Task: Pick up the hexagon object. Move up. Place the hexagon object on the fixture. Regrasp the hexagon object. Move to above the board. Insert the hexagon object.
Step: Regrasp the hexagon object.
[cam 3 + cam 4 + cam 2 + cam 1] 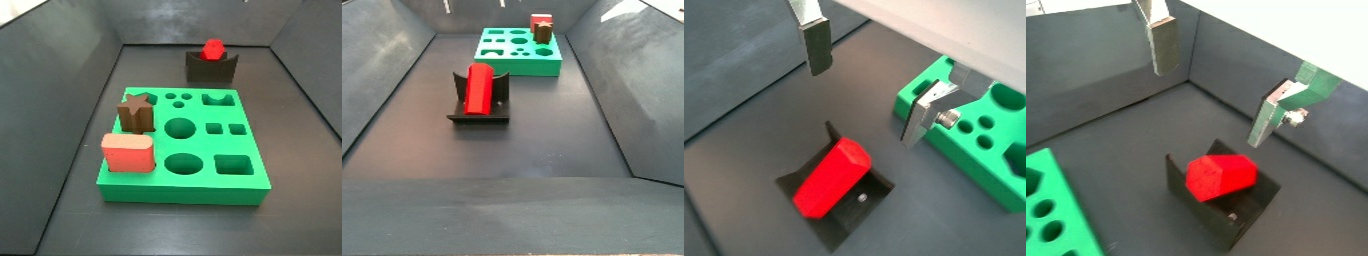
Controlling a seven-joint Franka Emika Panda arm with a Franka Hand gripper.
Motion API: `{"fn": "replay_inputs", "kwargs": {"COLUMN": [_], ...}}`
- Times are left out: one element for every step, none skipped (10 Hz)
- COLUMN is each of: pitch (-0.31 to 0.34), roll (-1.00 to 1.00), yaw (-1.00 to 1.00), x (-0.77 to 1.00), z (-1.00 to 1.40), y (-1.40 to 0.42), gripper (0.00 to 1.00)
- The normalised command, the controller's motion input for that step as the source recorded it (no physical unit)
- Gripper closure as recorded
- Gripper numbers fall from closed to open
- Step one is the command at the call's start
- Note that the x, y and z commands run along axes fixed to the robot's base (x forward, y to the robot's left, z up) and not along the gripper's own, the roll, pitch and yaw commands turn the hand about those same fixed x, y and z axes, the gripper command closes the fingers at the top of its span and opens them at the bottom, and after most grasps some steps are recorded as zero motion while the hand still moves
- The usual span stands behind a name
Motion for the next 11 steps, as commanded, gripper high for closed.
{"fn": "replay_inputs", "kwargs": {"pitch": [-0.014,-0.011,-0.001,0.005,0.019,0.033,0.058,0.076,0.121,0.134,0.13], "roll": [1.0,1.0,1.0,1.0,1.0,1.0,1.0,1.0,1.0,0.85,0.59], "yaw": [0.03,0.03,0.03,0.03,0.03,0.04,0.05,0.05,0.08,0.09,0.11], "x": [-0.02,-0.01,0.01,0.02,0.03,0.05,0.07,0.08,0.09,0.09,0.09], "z": [0.01,0.01,0.0,0.0,-0.01,0.0,-0.01,-0.01,-0.01,-0.01,-0.01], "y": [-0.02,-0.01,-0.02,-0.02,-0.02,-0.02,-0.03,-0.03,-0.03,-0.04,-0.04], "gripper": [0.0,0.0,0.0,0.0,0.0,0.0,0.0,0.0,0.0,0.0,0.0]}}
